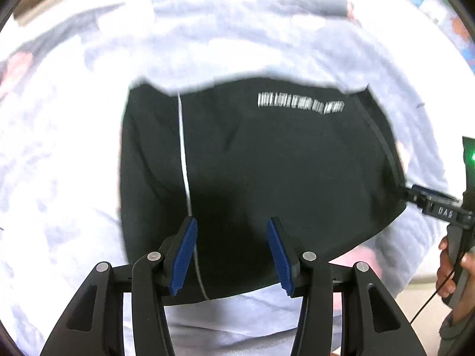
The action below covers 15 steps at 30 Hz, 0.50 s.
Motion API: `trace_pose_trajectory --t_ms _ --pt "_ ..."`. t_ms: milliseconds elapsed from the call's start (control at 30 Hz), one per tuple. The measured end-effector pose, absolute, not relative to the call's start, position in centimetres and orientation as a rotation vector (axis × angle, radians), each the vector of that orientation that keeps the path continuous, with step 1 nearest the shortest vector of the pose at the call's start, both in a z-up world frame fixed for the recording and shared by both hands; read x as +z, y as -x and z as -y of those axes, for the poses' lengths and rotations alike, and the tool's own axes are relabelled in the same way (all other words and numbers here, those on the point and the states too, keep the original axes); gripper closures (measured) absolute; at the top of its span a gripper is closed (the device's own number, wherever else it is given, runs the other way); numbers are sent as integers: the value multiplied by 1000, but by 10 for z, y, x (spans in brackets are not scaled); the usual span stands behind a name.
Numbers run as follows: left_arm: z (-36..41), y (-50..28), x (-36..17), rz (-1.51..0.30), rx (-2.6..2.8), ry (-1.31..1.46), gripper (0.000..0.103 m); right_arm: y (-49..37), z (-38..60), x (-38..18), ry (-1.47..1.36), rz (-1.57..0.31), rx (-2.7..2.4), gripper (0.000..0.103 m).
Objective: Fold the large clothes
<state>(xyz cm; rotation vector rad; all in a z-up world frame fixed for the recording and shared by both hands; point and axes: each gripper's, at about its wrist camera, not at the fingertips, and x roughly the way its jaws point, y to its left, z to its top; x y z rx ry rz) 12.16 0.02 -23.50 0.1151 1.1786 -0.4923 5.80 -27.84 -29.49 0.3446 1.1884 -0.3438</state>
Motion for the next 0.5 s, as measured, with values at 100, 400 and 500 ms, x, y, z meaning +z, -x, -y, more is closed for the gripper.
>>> trace_pose_trajectory --t_ms 100,400,500 --pt "-12 -114 -191 -1086 -476 -95 52 -55 268 -261 -292 -1138 -354 24" --pt "-5 -76 -105 -884 -379 -138 52 -27 228 -179 -243 -1041 -365 20" --pt "-4 -64 -84 -842 -358 -165 50 -22 218 -168 -216 -1027 -369 20"
